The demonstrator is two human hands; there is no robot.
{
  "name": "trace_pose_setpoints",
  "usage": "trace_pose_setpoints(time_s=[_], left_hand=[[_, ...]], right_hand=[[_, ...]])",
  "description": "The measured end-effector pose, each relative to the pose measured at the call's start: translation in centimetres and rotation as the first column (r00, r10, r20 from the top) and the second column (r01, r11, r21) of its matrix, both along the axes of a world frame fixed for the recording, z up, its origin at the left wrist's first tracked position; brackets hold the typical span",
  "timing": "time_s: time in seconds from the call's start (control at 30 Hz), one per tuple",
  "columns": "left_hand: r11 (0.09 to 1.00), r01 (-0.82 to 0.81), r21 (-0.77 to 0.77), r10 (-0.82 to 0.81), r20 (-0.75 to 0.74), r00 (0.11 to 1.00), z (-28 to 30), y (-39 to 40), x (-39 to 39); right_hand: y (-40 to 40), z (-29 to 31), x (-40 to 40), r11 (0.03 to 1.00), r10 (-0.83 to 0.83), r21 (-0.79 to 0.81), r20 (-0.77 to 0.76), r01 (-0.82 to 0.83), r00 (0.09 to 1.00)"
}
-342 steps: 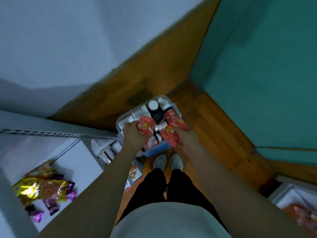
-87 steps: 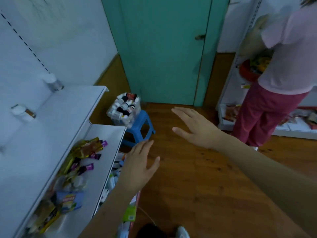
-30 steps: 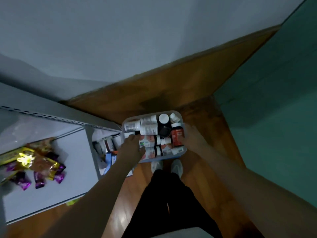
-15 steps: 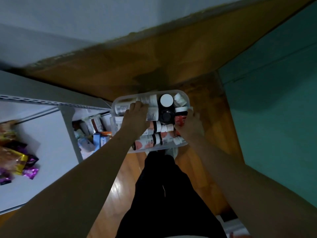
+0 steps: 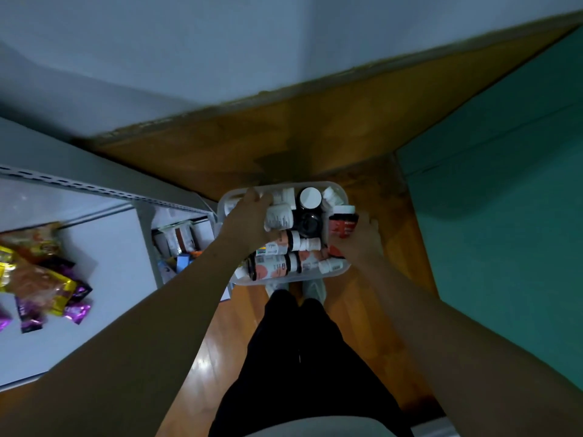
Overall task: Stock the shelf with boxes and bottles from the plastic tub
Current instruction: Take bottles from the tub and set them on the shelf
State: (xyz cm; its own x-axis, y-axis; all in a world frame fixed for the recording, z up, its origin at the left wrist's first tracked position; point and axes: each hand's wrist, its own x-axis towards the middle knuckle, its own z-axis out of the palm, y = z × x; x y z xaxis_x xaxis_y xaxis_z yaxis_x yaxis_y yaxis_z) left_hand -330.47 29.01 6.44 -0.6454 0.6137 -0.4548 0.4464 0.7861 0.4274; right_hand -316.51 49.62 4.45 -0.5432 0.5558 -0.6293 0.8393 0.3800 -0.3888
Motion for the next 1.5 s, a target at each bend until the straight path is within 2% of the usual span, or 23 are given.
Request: trace_pose_setpoints(time_s=[0.13, 0.23, 0.4, 0.57, 0.7, 0.8, 0.97, 1.03, 1.2, 1.5], left_hand=[[0.993, -0.102, 0.061, 0.099, 0.049, 0.994, 3.3, -1.1, 1.2], [0.964, -0.239, 0.114, 0.231, 0.079, 0.97, 6.6, -1.6, 2.8], [0.881, -0.406, 0.244, 0.397, 0.087, 0.914, 13.7, -2.5, 6.5], [0.714, -0.581, 0.391, 0.593, 0.102, 0.799, 19.9, -4.9, 10.5], [0.533, -0.687, 0.494, 0.708, 0.184, 0.682, 25.3, -7.2, 14.0], [0.46, -0.704, 0.541, 0.749, 0.189, 0.635, 28.8, -9.7, 16.4], [0.24, -0.707, 0.665, 0.833, 0.233, 0.502, 33.6, -15.2, 20.1], [0.177, -0.694, 0.698, 0.845, 0.253, 0.47, 35.0, -17.9, 21.7], [0.031, -0.652, 0.758, 0.866, 0.305, 0.397, 37.2, -26.4, 25.9], [-0.288, -0.517, 0.806, 0.901, 0.411, 0.14, 40.4, -43.9, 36.2]], right_hand=[[0.5, 3.6, -0.2, 1.0, -0.022, -0.002, -0.139, 0.022, 0.99], [1.3, 6.7, -0.6, 0.999, -0.018, -0.047, -0.234, 0.007, 0.972], [1.8, 14.4, -1.7, 0.958, -0.108, -0.285, -0.418, -0.018, 0.902], [0.0, 21.6, -2.6, 0.844, -0.168, -0.51, -0.544, -0.165, 0.822], [-3.6, 26.5, -3.9, 0.672, -0.21, -0.665, -0.593, -0.326, 0.777], [-7.5, 30.1, -4.5, 0.538, -0.189, -0.702, -0.64, -0.467, 0.745], [-15.0, 35.3, -3.9, 0.362, -0.163, -0.712, -0.684, -0.602, 0.711], [-18.2, 36.8, -3.1, 0.323, -0.137, -0.69, -0.711, -0.648, 0.689], [-27.9, 39.8, -0.3, 0.3, -0.043, -0.588, -0.795, -0.751, 0.605], [-49.6, 41.8, 5.9, 0.147, 0.067, -0.526, -0.84, -0.838, 0.539]])
